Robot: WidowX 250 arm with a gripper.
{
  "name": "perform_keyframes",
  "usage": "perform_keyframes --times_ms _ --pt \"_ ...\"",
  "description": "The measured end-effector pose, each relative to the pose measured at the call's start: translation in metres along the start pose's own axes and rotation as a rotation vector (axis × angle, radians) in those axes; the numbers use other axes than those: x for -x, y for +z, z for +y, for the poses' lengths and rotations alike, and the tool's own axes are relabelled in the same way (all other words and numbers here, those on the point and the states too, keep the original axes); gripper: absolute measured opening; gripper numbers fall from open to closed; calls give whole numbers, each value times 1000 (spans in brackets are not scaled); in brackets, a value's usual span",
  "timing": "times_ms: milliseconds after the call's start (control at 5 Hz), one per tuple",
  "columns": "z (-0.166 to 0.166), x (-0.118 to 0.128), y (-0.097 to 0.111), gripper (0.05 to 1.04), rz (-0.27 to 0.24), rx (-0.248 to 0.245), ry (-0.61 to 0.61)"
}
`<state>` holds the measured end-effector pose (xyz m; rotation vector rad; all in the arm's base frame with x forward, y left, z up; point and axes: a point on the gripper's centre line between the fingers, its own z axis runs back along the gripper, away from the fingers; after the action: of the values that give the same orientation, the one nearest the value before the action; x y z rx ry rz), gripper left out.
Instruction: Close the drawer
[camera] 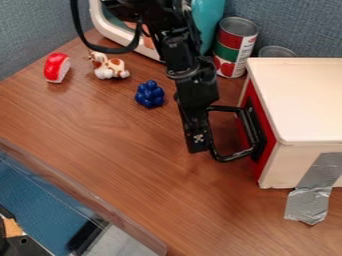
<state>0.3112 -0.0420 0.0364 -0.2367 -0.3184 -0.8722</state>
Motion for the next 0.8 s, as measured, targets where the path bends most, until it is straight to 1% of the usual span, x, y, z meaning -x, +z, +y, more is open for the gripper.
perform_keyframes --times_ms 200,400,600,800 --pt "4 4 8 1001 21 -23 37" --pt "19 40 47 1001 177 -137 197" --pt "21 76 97 1001 354 -286 393" --pt "21 119 145 1001 451 -380 535"
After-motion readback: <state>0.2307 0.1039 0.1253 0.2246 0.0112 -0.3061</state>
